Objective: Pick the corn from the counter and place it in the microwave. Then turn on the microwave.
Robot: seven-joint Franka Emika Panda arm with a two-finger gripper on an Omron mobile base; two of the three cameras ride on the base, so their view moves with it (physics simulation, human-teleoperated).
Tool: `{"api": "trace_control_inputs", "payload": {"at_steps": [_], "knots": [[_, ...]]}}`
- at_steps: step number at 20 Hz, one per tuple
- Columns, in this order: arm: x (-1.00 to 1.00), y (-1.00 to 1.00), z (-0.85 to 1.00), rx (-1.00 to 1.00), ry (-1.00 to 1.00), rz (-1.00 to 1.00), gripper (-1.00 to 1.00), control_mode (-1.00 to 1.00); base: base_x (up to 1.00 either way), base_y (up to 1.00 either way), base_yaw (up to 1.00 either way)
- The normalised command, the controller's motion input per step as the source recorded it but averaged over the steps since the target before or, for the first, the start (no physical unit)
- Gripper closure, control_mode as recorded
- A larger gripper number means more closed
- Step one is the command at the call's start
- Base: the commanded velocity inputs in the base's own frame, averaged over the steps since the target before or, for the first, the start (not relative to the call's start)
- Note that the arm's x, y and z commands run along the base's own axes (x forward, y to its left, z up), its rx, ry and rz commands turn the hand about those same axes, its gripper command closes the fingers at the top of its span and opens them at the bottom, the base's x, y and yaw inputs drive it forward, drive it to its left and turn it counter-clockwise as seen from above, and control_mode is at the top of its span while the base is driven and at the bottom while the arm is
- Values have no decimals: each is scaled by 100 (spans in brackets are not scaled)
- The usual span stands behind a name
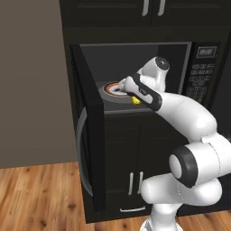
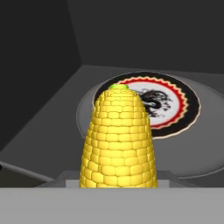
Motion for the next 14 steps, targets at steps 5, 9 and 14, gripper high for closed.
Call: {"api": "trace_control_inputs", "payload": {"at_steps": [5, 9, 14], "knots": [[24, 0, 0, 0, 0, 0, 100, -100, 0, 0, 0], [11, 1, -5, 0, -5, 0, 100, -100, 0, 0, 0], [19, 0, -2, 0, -7, 0, 100, -100, 0, 0, 0]]}}
